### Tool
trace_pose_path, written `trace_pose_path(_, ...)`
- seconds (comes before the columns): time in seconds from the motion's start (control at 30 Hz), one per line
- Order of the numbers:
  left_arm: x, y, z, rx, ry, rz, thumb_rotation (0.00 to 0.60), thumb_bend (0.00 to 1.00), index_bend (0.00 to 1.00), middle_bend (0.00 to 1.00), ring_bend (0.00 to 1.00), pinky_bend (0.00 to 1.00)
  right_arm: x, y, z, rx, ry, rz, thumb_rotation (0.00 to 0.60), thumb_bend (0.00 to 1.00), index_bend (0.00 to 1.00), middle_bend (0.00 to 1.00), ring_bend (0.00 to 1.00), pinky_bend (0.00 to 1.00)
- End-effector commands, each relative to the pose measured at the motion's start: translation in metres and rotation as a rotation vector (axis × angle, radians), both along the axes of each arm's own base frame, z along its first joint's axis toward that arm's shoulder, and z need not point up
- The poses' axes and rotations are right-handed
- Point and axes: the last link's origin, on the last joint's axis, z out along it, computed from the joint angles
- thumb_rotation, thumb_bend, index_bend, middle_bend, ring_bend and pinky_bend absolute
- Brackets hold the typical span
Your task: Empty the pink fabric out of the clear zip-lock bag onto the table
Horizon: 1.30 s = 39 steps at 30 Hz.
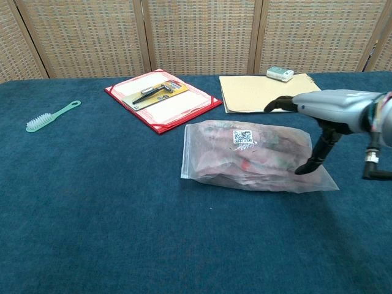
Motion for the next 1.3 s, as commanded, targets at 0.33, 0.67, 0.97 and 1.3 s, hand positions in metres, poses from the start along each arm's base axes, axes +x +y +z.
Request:
trace_pose_path(0.33,-0.002,0.004,-0.001,-0.007,0.002,0.012,0.6,0.1,0.0,0.0,0.0,0.0,0.037,-0.032,-0.041,0.033,0.033,-0.125,0.6,0.0,0.0,0.0,0.0,0.0)
trace_pose_path(0.67,-0.003,0.007,-0.002,-0.015,0.006,0.02,0.6,0.1,0.0,0.0,0.0,0.0,0.024,-0.046,-0.044,0.042,0.092,-0.174,0.6,0.0,0.0,0.0,0.0,0.0)
trace_pose_path(0.97,-0.004,0.009,-0.004,-0.021,0.004,0.028,0.6,0.1,0.0,0.0,0.0,0.0,0.01,-0.046,-0.046,0.081,0.14,-0.169,0.6,0.1,0.45,0.52,0.47,0.25)
trace_pose_path(1.3,-0.004,0.012,-0.009,-0.046,-0.002,0.029,0.6,0.1,0.0,0.0,0.0,0.0,0.007,-0.042,-0.047,0.069,0.003,-0.035,0.6,0.64,0.69,0.74,0.69,0.68)
